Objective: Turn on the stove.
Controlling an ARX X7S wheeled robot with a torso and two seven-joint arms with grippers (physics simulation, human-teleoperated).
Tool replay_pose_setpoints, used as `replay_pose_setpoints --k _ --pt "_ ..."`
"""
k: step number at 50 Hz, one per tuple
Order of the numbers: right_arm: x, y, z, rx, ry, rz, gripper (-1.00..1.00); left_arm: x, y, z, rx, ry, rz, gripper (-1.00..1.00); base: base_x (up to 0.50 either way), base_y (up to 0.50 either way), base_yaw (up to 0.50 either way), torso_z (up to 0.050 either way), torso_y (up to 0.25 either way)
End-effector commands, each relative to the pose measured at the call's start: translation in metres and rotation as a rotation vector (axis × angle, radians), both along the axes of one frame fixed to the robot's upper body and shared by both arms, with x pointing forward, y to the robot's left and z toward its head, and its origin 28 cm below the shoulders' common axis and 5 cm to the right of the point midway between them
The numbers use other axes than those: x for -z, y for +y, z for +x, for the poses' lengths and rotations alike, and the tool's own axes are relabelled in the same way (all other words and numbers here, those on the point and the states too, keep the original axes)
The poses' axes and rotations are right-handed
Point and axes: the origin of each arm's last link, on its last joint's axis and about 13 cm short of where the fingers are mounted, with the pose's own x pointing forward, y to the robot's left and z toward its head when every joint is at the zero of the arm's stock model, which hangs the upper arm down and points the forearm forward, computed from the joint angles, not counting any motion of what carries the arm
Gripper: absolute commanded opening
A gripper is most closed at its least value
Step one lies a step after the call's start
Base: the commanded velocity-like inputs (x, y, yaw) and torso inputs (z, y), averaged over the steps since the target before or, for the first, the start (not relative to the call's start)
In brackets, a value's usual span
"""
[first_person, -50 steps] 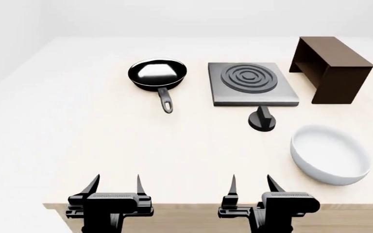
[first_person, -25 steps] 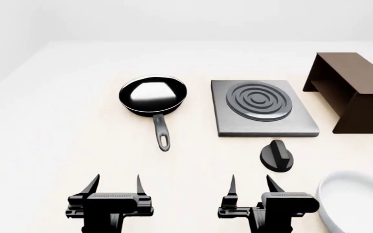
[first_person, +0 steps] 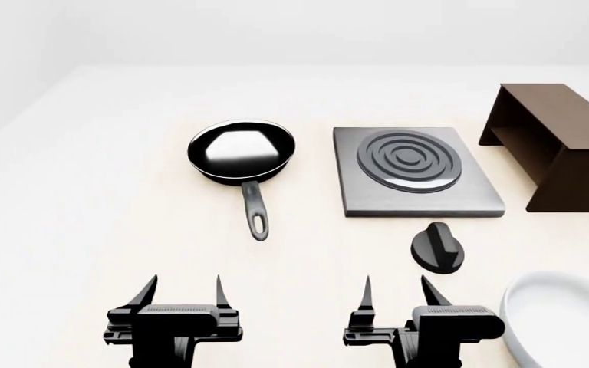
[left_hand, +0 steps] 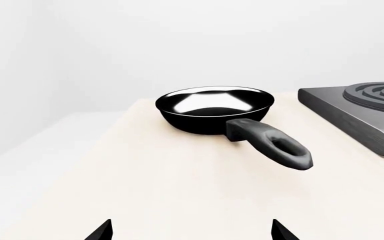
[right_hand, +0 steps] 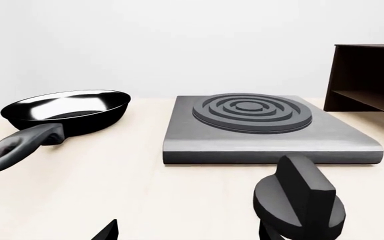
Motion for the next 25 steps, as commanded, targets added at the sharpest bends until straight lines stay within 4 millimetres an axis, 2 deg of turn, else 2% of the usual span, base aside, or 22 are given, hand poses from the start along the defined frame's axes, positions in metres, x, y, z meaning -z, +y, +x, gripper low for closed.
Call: replay_pose_setpoints --k 1,17,25 --pt "0.0 0.0 0.0 0.0 -0.008 -0.005 1.0 0.0 0.0 0.001 0.009 -0.002 -0.017 1.0 0.0 0.0 0.0 0.0 0.0" --pt "-0.012 -0.004 0.022 0.053 -0.03 -0.008 1.0 0.0 -0.001 0.001 -0.009 0.003 -0.008 1.0 0.0 0.0 0.0 0.0 0.0" --pt "-0.005 -0.002 0.032 0.068 -0.009 -0.029 1.0 0.0 -0.001 0.001 -0.011 0.002 -0.006 1.0 0.0 0.0 0.0 0.0 0.0"
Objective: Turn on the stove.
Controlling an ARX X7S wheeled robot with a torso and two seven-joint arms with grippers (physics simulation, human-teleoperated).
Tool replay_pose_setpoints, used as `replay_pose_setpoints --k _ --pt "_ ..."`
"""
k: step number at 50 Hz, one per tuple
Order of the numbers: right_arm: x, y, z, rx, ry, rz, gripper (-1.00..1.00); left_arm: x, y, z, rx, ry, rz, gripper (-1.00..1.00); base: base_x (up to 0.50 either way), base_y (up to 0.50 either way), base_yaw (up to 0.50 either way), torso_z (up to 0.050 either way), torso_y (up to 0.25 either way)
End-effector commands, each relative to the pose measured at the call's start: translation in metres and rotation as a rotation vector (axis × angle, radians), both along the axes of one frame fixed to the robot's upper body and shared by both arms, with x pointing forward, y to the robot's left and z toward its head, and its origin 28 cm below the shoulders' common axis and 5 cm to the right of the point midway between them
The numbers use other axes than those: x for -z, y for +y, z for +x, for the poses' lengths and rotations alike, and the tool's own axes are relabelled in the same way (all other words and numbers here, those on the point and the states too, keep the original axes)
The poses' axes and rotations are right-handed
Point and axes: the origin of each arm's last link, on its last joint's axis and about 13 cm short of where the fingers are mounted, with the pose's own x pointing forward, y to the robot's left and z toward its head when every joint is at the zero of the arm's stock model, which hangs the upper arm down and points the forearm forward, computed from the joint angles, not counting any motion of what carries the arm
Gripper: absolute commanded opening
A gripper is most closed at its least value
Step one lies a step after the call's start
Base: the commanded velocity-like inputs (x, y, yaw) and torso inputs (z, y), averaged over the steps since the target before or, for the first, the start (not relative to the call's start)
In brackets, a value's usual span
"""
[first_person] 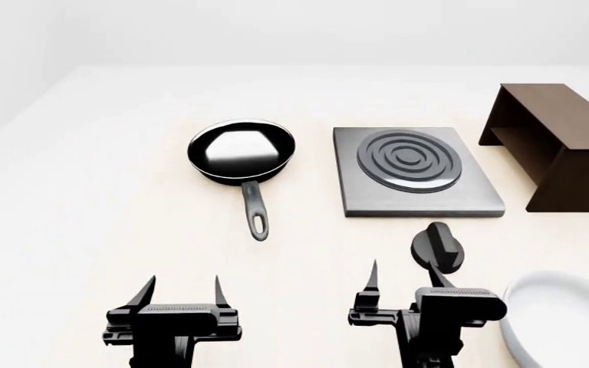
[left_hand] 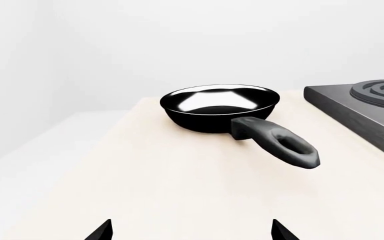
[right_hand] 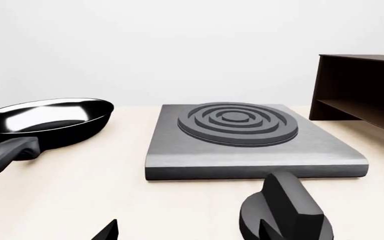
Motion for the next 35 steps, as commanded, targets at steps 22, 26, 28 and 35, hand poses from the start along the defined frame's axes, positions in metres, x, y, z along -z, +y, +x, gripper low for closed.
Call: replay_pose_setpoints --k 22,26,28,35 --pt "0.004 -0.001 0.051 0.092 0.042 -0.02 1.0 0.0 0.0 0.0 0.005 -0.002 -0.012 1.0 0.0 0.0 0.0 0.0 0.0" --pt "0.008 -0.002 0.057 0.105 0.055 -0.018 1.0 0.0 0.0 0.001 0.004 -0.002 -0.012 1.0 0.0 0.0 0.0 0.0 0.0" --pt "0.01 -0.002 0.059 0.11 0.061 -0.018 1.0 0.0 0.0 0.001 0.005 -0.001 -0.012 1.0 0.0 0.0 0.0 0.0 0.0" --pt "0.016 -0.003 0.069 0.126 0.089 -0.024 1.0 0.0 0.0 0.0 0.004 -0.002 -0.011 1.0 0.0 0.0 0.0 0.0 0.0"
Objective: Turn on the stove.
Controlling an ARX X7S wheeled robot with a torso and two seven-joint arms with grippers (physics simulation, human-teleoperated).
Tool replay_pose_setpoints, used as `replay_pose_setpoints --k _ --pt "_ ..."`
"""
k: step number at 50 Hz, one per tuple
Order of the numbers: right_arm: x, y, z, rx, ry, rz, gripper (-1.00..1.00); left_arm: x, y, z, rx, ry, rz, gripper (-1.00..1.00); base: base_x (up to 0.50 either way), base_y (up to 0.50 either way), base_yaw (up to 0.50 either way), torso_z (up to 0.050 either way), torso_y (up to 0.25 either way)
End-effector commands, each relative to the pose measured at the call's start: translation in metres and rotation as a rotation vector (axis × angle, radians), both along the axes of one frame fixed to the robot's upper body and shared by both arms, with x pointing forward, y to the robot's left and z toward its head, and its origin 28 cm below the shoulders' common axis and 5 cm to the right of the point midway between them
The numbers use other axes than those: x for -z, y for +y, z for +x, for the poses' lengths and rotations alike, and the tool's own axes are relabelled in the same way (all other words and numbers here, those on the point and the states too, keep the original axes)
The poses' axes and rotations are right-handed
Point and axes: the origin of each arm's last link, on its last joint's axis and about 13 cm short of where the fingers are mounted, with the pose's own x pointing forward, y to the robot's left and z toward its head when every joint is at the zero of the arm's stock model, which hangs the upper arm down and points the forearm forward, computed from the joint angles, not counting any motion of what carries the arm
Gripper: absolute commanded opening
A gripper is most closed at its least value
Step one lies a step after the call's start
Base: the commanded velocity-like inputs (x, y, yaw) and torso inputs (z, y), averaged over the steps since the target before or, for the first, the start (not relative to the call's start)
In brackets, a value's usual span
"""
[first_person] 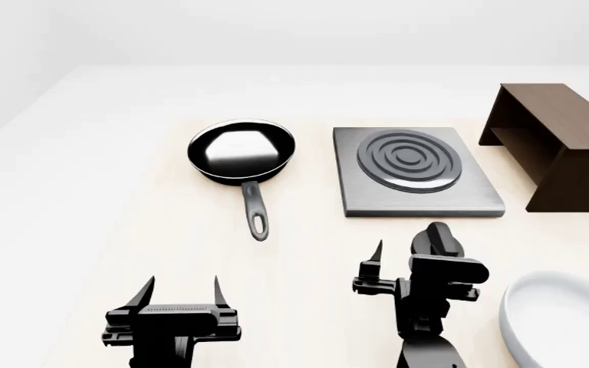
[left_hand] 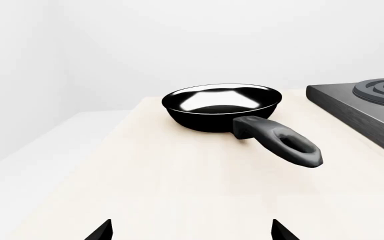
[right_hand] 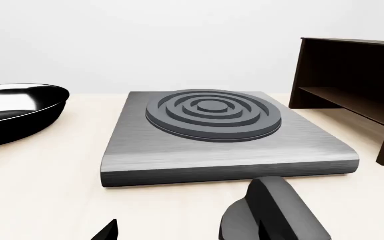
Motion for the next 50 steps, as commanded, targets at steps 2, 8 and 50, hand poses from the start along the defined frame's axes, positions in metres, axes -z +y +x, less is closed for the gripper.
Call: replay_pose_setpoints --k 2,8,50 --pt "0.009 -0.001 0.018 0.03 0.036 -0.006 1.0 -0.001 -0.001 0.0 0.011 -0.002 -0.016 1.0 0.0 0.0 0.0 0.0 0.0" --pt "0.014 0.002 0.023 0.031 0.047 -0.016 1.0 -0.001 -0.001 0.0 0.012 -0.004 -0.012 1.0 0.0 0.0 0.0 0.0 0.0" --pt "0.028 -0.001 0.04 0.05 0.084 0.051 1.0 -0.001 -0.001 0.0 0.01 -0.006 -0.007 1.0 0.0 0.0 0.0 0.0 0.0"
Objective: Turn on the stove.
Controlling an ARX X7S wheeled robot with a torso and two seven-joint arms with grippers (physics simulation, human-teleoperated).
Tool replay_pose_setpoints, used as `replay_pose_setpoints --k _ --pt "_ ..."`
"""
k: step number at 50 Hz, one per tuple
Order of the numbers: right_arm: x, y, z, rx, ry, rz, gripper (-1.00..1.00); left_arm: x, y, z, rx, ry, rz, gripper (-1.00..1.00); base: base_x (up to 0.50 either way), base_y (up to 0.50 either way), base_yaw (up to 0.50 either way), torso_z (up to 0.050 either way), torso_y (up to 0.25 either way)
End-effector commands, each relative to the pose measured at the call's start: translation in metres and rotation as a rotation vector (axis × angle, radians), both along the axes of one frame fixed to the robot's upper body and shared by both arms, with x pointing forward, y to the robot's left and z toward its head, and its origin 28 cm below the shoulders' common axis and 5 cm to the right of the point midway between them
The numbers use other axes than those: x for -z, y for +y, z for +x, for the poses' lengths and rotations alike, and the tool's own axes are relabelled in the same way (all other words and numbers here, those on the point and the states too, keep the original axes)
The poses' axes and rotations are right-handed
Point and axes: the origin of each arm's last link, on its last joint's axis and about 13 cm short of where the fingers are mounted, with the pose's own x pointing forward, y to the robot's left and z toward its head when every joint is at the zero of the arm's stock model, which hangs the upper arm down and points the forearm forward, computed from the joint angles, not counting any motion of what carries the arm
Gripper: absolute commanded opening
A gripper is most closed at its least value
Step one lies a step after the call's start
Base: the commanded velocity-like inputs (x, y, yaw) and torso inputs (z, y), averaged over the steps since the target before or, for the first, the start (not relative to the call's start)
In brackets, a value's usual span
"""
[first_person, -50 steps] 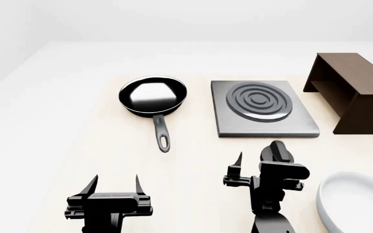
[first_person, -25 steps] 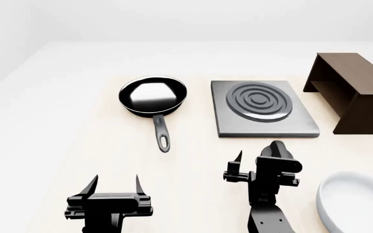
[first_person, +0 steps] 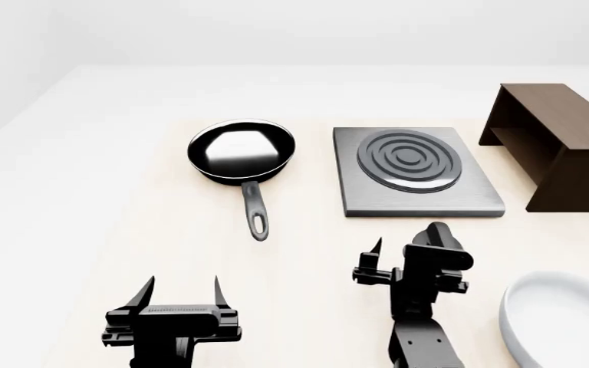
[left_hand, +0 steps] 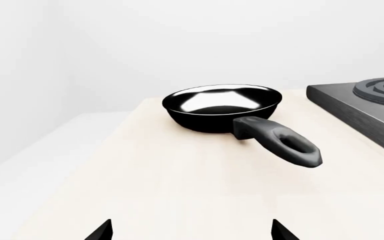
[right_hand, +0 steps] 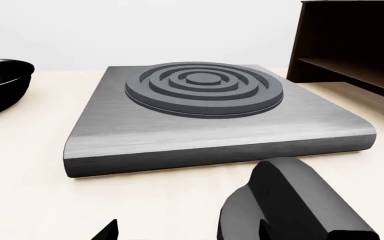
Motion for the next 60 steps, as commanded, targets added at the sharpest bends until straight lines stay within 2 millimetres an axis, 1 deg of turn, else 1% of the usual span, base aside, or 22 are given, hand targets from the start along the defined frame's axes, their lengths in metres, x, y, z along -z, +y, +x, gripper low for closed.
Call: replay_pose_setpoints --k 1,8,11,33,39,47,60 --pt "0.0045 0.0005 0.004 0.001 0.013 0.034 1.0 -0.0001 -0.0003 0.0008 0.013 -0.003 -0.016 1.0 0.0 0.0 0.0 0.0 0.0" --pt "0.0058 -0.0008 0.0061 0.01 0.022 0.037 1.0 -0.0012 -0.0008 0.0002 0.015 -0.005 -0.016 1.0 0.0 0.0 0.0 0.0 0.0" --pt "0.0089 -0.0007 0.0077 0.016 0.052 0.036 1.0 -0.0008 -0.0007 0.0004 0.015 -0.005 -0.015 1.0 0.0 0.0 0.0 0.0 0.0" --pt "0.0083 -0.0007 0.0077 0.021 0.033 0.034 1.0 -0.0003 -0.0007 0.0009 0.017 -0.005 -0.015 1.0 0.0 0.0 0.0 0.0 0.0" --pt "0.0071 -0.002 0.0072 0.122 -0.014 0.062 1.0 -0.0017 -0.0009 -0.0005 0.017 -0.006 -0.014 1.0 0.0 0.0 0.0 0.0 0.0" --pt "0.005 -0.0051 0.0082 0.212 -0.022 0.094 1.0 -0.0019 -0.001 -0.0005 0.02 -0.007 -0.014 1.0 0.0 0.0 0.0 0.0 0.0" --pt "0.0059 -0.0054 0.008 0.241 -0.016 0.104 1.0 -0.0019 -0.0012 -0.0001 0.021 -0.007 -0.014 1.0 0.0 0.0 0.0 0.0 0.0"
